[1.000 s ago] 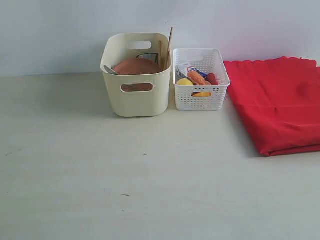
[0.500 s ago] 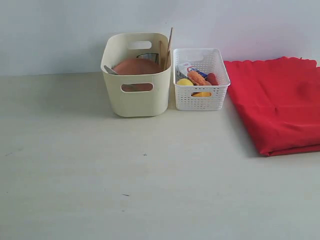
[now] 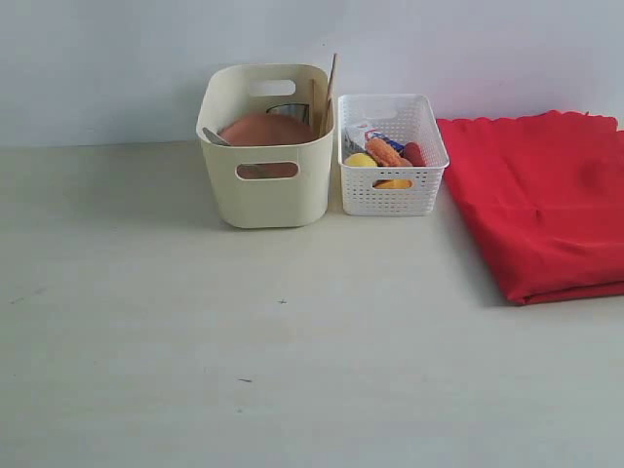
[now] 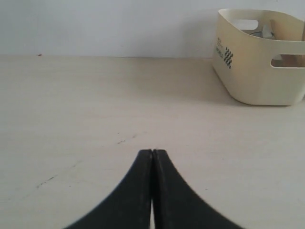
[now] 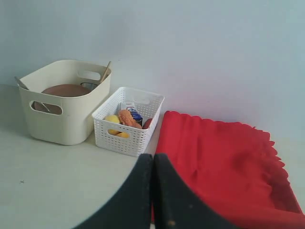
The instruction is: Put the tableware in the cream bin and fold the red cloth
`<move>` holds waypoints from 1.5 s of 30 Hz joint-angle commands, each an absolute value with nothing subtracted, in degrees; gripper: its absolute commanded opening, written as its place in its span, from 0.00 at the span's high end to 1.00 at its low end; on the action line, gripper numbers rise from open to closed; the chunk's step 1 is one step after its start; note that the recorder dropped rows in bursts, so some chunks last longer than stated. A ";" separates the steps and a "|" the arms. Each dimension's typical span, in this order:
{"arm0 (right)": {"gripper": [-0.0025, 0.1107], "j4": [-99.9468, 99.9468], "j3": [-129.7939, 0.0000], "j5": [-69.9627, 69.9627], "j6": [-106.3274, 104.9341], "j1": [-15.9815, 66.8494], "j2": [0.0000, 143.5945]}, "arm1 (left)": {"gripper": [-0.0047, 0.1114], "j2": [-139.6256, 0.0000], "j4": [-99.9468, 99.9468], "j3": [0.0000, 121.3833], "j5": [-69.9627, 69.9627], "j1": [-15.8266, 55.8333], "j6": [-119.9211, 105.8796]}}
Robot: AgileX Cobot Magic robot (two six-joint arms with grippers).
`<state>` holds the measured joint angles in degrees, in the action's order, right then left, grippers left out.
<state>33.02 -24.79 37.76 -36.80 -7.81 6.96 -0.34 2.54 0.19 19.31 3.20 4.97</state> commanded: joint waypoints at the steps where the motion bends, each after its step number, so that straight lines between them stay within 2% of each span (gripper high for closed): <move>1: 0.98 33.17 -24.39 37.70 -37.14 -7.62 6.78 | 0.96 0.00 2.60 0.00 20.12 1.07 4.74; 45: 0.98 33.17 -24.39 37.72 -37.36 -7.62 6.78 | 0.96 0.00 2.26 0.00 20.26 0.55 4.85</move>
